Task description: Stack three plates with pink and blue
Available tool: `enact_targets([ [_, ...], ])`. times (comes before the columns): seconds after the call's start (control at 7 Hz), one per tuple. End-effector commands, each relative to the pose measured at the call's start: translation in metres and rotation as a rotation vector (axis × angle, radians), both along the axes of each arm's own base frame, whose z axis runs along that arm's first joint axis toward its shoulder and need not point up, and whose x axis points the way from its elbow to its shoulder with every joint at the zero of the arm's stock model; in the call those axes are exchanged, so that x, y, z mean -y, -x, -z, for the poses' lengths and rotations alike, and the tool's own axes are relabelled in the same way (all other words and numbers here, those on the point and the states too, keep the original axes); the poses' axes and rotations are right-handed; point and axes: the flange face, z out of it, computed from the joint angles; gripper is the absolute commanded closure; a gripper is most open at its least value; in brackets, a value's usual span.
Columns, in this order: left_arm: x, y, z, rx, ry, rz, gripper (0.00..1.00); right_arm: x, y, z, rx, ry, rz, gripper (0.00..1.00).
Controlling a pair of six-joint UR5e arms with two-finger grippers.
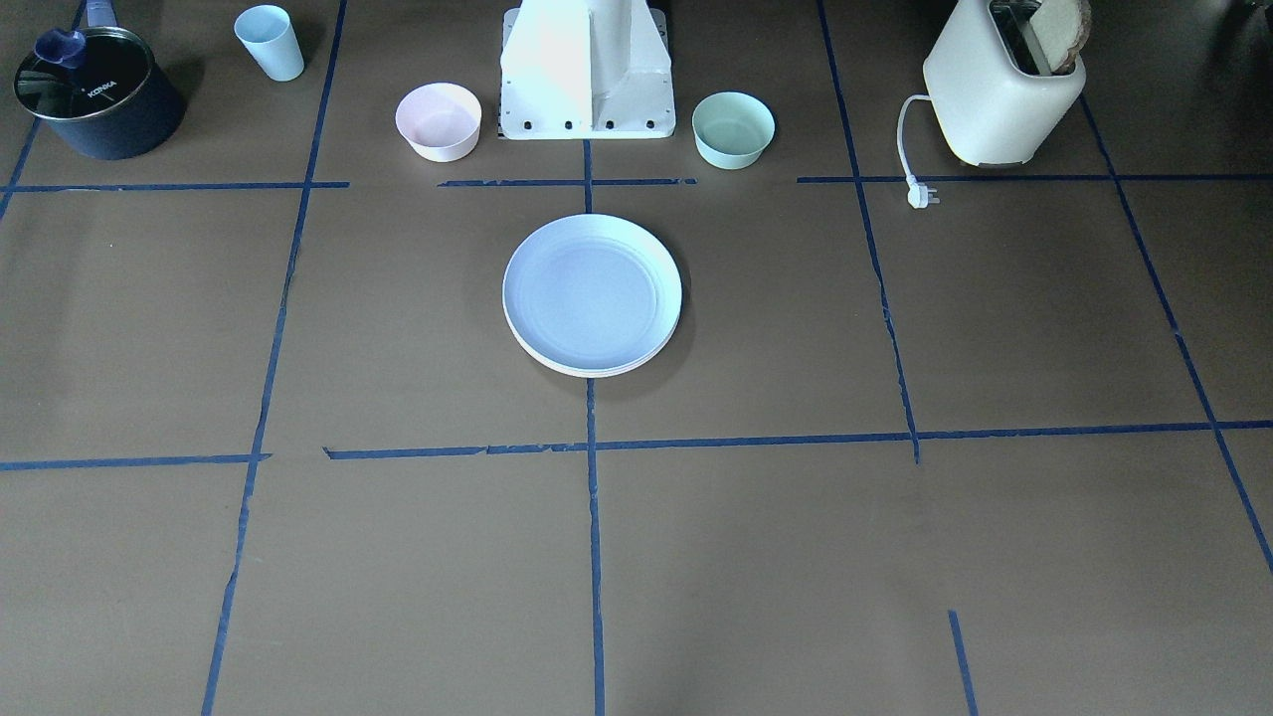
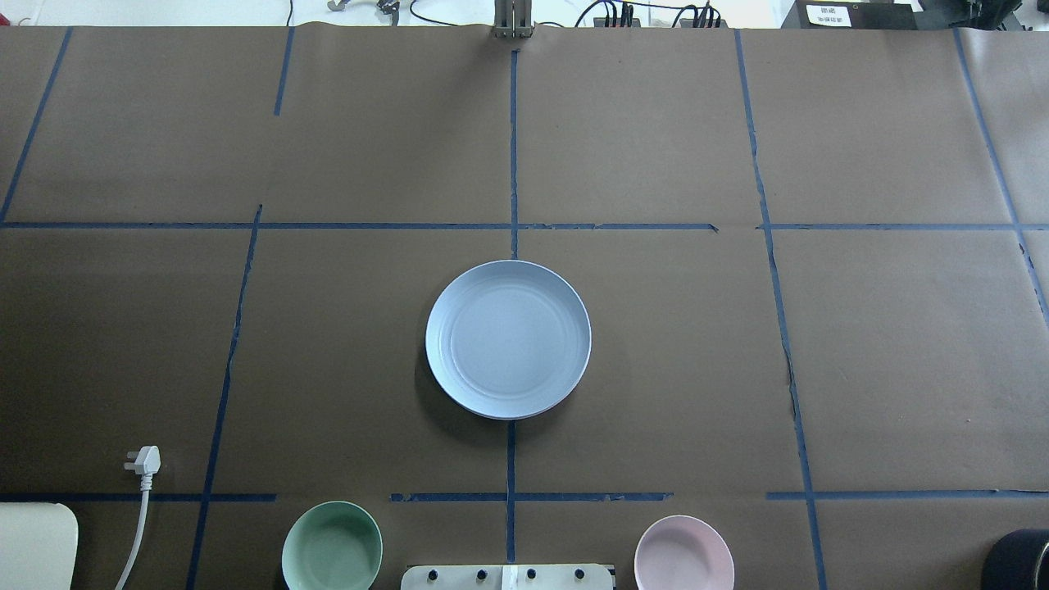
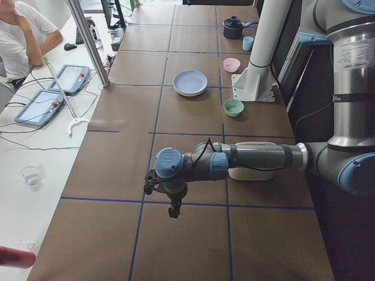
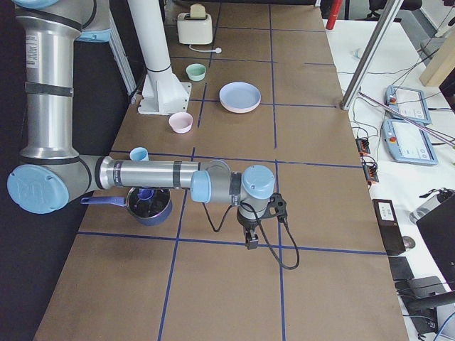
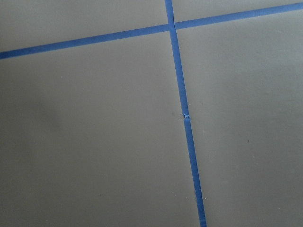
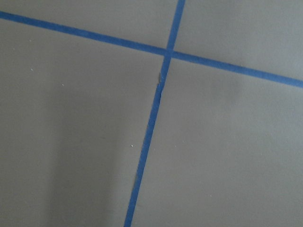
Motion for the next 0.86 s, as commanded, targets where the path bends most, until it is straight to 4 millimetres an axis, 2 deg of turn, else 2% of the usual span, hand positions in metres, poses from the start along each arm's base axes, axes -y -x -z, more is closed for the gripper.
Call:
enact_targets([
  [0.0, -0.0046, 0.0006, -0.0036, 0.019, -0.001, -0.007, 0.00, -0.0208, -0.0045, -0.0159, -0.002, 0.039, -0.012, 0.00],
  [0.71, -0.0045, 0.0011, -0.0017, 0.016, -0.014, -0.009, 0.00, -0.0197, -0.0042, -0.0066, 0.001, 0.023, -0.015, 0.00],
])
